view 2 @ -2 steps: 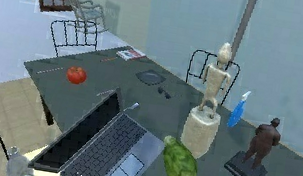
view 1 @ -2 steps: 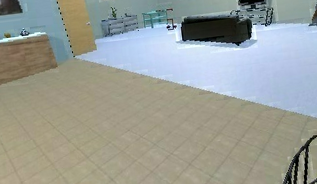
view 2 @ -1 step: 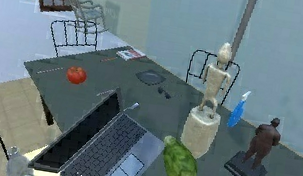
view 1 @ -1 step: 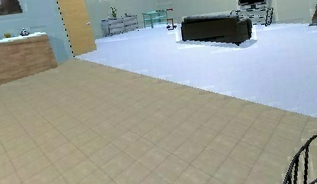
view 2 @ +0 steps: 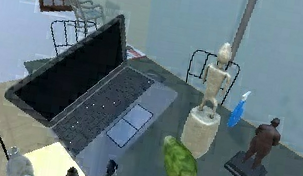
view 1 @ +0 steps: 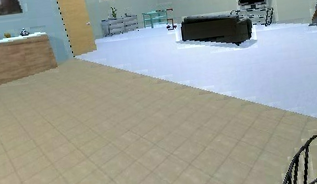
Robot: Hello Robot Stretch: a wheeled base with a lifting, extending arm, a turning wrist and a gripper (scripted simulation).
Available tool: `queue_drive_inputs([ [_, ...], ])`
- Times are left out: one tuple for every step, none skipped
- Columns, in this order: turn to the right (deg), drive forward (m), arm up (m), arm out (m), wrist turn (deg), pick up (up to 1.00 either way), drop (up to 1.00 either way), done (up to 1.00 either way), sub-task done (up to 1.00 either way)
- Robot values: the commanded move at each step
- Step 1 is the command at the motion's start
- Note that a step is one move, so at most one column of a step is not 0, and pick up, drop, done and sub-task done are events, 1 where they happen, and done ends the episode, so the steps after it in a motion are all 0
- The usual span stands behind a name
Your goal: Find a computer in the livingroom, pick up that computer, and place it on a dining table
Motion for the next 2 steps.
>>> queue_drive_inputs([
  [0.0,0.00,0.00,0.46,0.0,0.00,0.00,0.00,0.00],
  [0.0,0.00,0.00,0.00,18.0,0.00,0.00,0.00,0.00],
])
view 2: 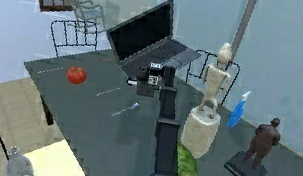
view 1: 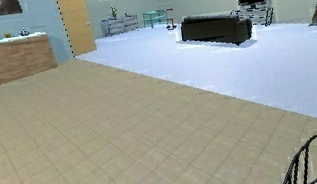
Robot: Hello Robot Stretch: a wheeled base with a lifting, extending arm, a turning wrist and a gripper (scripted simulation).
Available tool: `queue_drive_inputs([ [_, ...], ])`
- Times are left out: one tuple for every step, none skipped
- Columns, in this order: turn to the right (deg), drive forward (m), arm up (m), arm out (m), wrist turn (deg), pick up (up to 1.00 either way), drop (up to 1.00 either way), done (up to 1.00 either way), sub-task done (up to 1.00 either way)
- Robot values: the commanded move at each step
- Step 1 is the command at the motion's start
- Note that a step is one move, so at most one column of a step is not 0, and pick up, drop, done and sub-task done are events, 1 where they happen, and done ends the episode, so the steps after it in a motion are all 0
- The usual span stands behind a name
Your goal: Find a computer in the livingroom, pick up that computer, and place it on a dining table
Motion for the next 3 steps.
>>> queue_drive_inputs([
  [0.0,0.00,-0.30,0.00,0.0,0.00,0.00,0.00,0.00],
  [0.0,0.00,0.00,0.00,0.0,0.00,1.00,0.00,0.00],
  [0.0,0.00,0.10,0.00,0.0,0.00,0.00,0.00,0.00],
])
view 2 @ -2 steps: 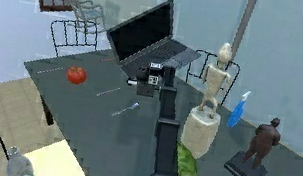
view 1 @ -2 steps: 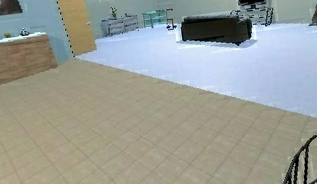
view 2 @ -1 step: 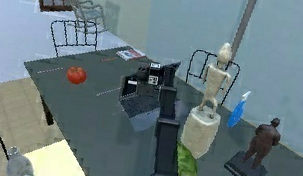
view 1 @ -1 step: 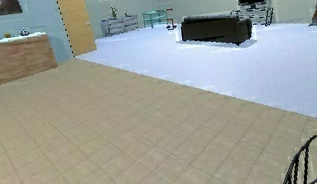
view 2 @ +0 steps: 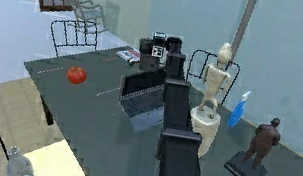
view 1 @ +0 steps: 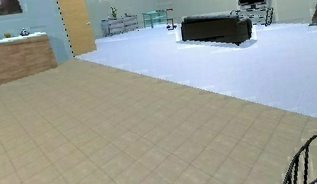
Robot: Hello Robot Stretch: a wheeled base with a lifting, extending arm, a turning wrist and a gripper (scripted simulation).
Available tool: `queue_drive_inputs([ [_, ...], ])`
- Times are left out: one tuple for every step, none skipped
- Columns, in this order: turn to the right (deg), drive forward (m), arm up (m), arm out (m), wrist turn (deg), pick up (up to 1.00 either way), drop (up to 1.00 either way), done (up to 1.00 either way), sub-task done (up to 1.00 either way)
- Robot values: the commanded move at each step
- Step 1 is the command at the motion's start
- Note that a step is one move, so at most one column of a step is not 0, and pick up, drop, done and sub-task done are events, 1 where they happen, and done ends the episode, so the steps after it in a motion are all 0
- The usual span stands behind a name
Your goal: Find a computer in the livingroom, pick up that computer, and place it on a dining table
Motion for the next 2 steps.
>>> queue_drive_inputs([
  [0.0,0.00,0.00,-0.08,0.0,0.00,0.00,0.00,0.00],
  [0.0,0.00,0.00,0.00,0.0,0.00,0.00,1.00,0.00],
])
